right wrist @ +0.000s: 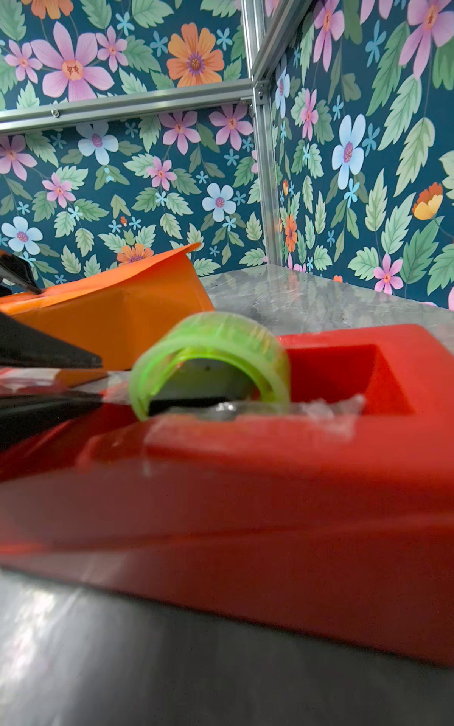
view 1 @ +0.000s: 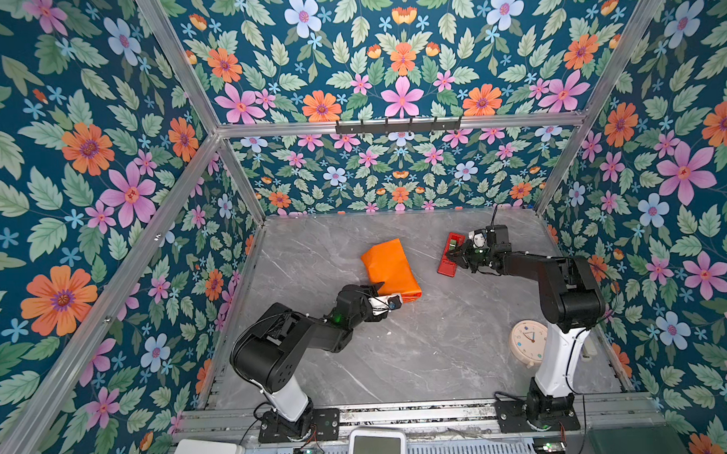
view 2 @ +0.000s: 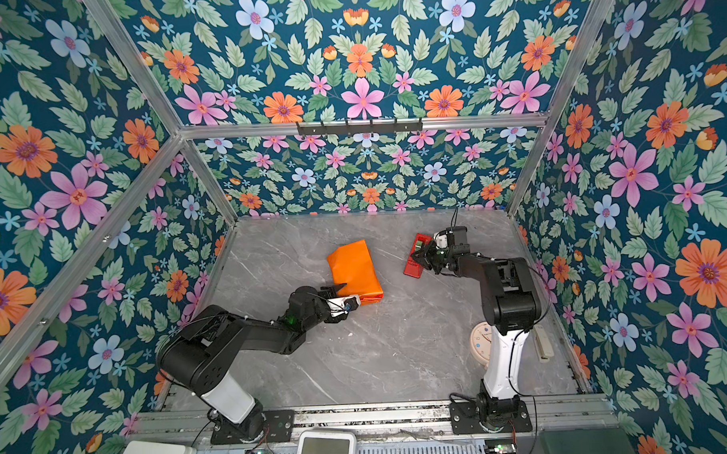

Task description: Wrap the gift box in paper

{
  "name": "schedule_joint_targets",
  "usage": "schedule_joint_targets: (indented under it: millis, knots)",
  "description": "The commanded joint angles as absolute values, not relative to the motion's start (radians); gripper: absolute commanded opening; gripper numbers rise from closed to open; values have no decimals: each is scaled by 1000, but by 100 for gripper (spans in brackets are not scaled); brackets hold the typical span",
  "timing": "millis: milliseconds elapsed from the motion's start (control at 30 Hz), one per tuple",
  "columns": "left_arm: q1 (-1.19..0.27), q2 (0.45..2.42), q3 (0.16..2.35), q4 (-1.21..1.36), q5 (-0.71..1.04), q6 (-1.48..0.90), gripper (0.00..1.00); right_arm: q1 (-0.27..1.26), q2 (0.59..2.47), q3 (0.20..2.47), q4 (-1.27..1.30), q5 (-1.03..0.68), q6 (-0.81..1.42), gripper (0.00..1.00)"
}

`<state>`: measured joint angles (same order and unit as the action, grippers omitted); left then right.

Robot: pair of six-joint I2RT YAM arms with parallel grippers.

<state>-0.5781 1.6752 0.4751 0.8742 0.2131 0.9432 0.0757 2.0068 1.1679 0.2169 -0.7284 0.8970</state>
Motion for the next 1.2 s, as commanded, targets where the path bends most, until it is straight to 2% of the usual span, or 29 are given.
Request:
schedule_joint_targets:
  millis: [0,167,667,1167]
  knots:
    - [-577,1681,477,809,198,937,69,77,2019,1152,200,-729,957,11]
    - [-577,1682,477,809,193,936,69,71,2010,1138,246,-741,993,0]
    - [-577,1683,478,808,188,937,68,65,2004,1096,580,-867,1201,0]
    - [-577,1678,476,812,186,936,68,109,1897,960,666,-854,1242,0]
